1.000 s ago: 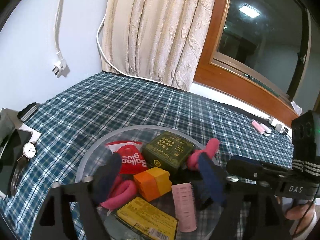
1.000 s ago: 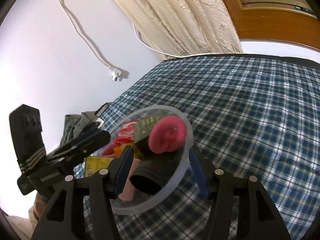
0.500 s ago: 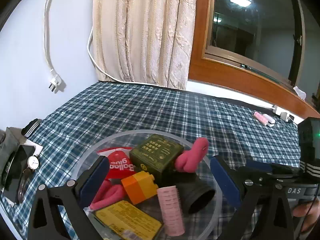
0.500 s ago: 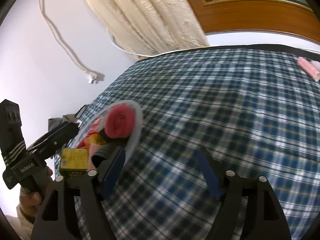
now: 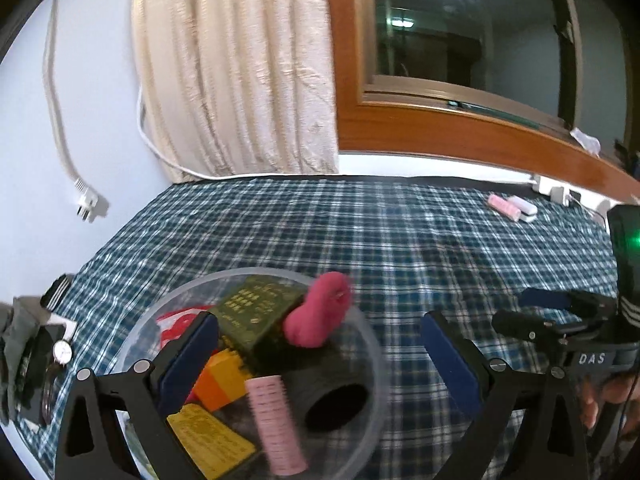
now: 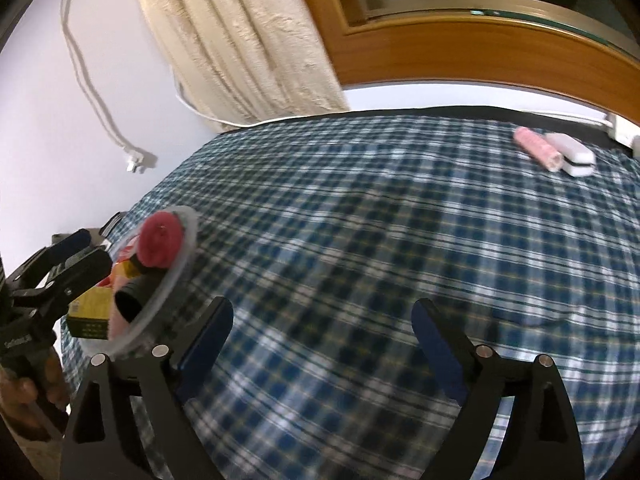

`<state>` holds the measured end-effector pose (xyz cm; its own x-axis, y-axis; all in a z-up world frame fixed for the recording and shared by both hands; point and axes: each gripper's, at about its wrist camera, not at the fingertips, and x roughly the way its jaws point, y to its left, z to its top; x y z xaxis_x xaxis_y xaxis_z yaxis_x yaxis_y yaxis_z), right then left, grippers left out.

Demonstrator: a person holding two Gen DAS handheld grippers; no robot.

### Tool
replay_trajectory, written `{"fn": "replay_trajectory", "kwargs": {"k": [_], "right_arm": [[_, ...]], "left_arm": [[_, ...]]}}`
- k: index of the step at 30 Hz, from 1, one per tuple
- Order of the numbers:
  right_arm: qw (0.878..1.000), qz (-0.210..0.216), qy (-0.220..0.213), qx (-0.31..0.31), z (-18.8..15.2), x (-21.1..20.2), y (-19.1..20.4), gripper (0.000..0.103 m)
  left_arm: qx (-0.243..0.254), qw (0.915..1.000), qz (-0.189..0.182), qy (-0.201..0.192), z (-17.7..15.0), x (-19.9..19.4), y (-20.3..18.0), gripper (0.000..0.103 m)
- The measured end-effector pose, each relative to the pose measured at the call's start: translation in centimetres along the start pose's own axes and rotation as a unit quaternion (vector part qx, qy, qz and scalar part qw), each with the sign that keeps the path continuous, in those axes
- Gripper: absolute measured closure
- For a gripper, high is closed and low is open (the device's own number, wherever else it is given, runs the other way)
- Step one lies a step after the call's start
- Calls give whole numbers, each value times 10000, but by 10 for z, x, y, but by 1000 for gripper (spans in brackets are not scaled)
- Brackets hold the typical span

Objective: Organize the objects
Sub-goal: 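Move both grippers back toward the last curler and white box, then grasp the white box with the right gripper while the left grasps the last pink curler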

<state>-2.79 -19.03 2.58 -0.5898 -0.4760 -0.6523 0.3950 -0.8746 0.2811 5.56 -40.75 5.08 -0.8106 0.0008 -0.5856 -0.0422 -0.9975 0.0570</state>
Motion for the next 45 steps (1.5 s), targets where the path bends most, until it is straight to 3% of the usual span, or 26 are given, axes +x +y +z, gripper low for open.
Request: {"fn": "replay_trajectory", "kwargs": {"k": [12, 23, 35, 45], "right_arm": [[9982, -463, -164, 330, -4, -32, -66, 11], [9899, -1001, -361, 939, 5, -57, -148, 11], [9820, -1421, -404, 1180, 47, -39, -215, 11], [9824, -1361, -371, 1221, 89, -5, -244, 11]], "left_arm": [[636, 9978, -173, 101, 8, 8, -61, 1], [797, 9933, -736, 397, 23, 34, -112, 1], [740, 9886, -1119, 689, 41, 64, -135, 1], [818, 9851, -1241, 865, 58, 93, -145, 1]]}}
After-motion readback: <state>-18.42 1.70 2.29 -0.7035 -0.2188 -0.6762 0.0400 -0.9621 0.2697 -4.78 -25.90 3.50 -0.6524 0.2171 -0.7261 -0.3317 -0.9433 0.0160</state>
